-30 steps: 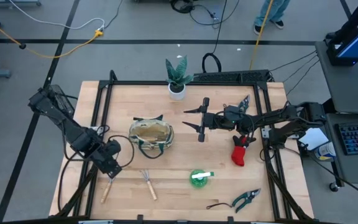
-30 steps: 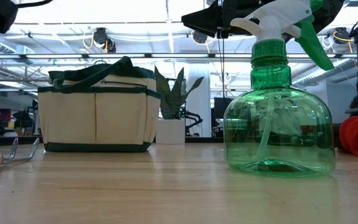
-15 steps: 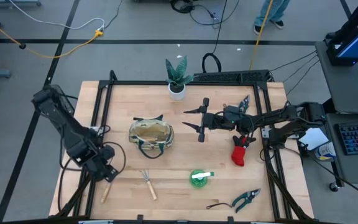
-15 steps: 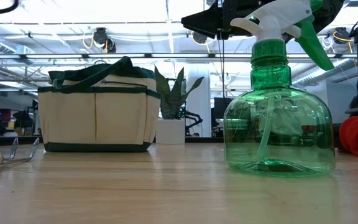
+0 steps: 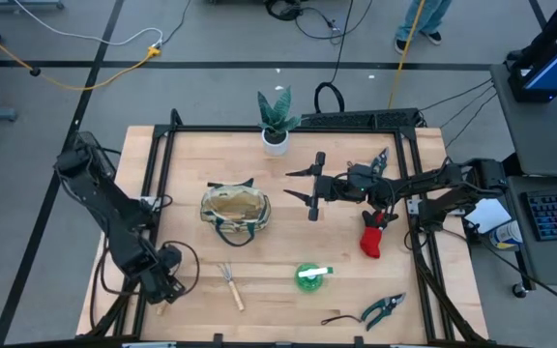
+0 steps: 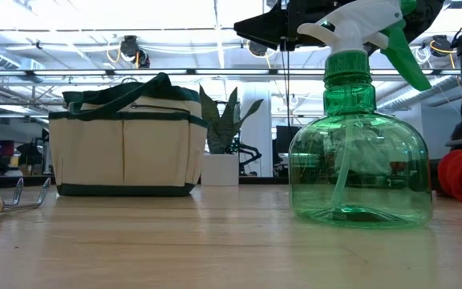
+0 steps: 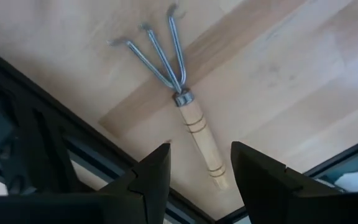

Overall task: Pick & Place Garden tools in Gardening bag
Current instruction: Put the left brown hand rake into the white gardening bag

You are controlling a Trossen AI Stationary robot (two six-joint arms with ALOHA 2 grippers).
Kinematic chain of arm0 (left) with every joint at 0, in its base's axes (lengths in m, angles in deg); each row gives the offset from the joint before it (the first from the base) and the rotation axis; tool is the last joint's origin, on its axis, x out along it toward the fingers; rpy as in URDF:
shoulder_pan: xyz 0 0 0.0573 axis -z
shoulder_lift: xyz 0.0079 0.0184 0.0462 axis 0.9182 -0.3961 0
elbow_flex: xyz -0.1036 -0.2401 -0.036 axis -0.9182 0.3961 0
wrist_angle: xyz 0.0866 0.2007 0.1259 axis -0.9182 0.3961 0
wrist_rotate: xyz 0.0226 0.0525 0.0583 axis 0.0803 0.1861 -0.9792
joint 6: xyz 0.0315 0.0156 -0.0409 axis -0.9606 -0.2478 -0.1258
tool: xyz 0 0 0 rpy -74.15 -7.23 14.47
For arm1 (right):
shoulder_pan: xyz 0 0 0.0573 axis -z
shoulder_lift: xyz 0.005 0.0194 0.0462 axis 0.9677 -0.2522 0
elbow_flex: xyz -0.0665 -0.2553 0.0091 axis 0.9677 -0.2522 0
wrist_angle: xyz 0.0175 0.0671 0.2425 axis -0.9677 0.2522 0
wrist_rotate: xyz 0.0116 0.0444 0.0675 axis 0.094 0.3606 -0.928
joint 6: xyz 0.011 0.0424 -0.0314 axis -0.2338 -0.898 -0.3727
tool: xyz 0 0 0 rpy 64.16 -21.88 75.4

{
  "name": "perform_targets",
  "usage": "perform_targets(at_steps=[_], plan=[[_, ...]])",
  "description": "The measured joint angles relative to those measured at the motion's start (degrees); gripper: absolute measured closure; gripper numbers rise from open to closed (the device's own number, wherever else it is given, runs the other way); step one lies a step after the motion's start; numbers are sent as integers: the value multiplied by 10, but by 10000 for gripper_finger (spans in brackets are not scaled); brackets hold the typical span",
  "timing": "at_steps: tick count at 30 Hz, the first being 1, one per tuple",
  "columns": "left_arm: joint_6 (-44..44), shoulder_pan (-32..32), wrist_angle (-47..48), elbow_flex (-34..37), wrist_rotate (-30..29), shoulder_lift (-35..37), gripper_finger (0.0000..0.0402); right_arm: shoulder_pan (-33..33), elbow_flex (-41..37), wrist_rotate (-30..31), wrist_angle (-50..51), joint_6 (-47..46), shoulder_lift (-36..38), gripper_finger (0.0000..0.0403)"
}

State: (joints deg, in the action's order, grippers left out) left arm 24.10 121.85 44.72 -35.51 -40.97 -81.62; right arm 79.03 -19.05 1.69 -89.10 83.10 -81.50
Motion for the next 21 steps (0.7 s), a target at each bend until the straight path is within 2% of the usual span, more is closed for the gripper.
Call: perform_targets(at_steps=[21], plan=[[30, 28, -40, 0, -1, -81, 227, 0, 0, 0, 0, 0, 0, 209]])
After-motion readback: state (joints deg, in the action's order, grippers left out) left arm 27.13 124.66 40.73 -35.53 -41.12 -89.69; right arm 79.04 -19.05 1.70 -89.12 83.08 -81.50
